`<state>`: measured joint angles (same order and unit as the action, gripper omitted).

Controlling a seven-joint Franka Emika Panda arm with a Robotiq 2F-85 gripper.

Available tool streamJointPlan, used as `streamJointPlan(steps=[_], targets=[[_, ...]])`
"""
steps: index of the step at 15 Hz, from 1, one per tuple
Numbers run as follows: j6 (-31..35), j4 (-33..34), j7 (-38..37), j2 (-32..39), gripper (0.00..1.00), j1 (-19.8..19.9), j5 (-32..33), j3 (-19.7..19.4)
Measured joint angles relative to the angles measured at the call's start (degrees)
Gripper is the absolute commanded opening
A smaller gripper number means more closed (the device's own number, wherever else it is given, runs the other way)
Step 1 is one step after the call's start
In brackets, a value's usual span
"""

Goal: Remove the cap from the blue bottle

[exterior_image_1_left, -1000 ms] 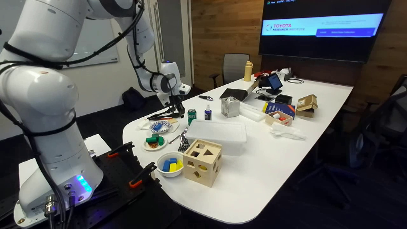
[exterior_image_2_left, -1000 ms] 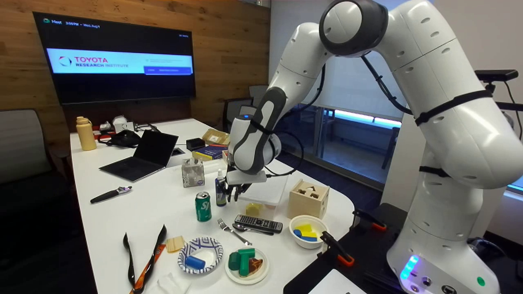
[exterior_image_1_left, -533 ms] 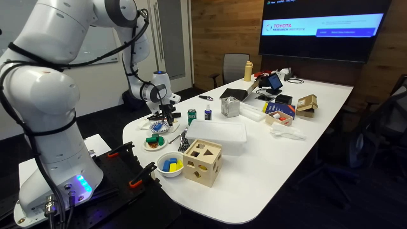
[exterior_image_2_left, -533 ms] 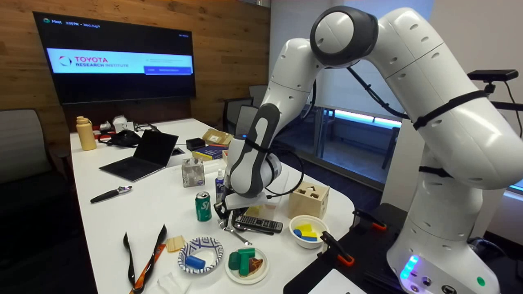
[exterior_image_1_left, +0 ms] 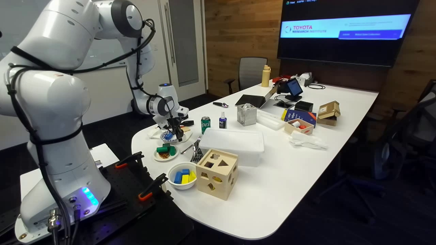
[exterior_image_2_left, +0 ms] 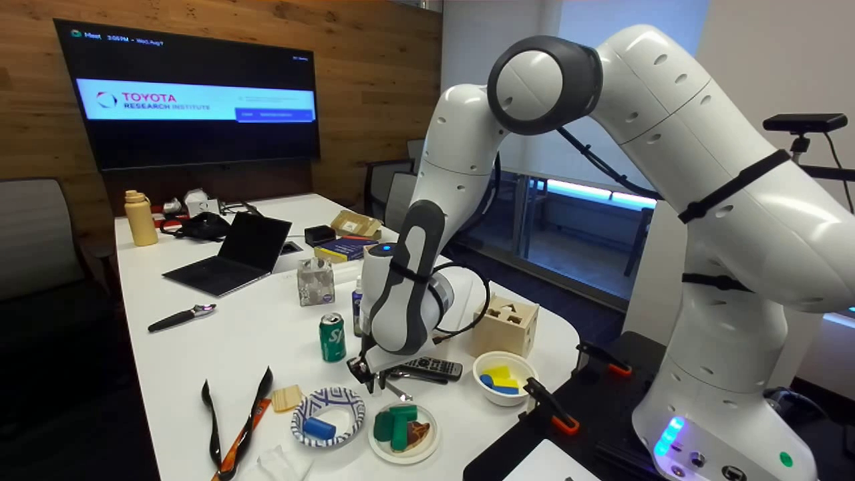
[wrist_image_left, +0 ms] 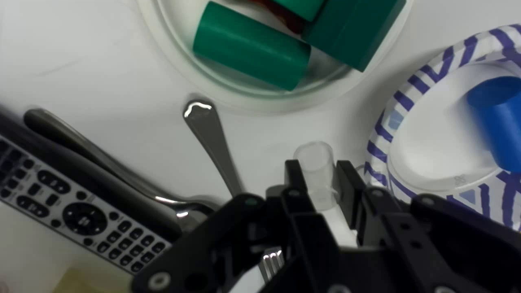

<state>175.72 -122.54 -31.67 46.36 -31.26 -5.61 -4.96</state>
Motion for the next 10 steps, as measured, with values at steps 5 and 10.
streamJointPlan(steps=[5, 10], targets=[[0.52, 2.36, -0.01, 3.38, 0.58, -3.51, -2.23, -3.48], [1.26, 3.50, 0.00, 4.28, 0.95, -3.51, -4.60, -3.82]])
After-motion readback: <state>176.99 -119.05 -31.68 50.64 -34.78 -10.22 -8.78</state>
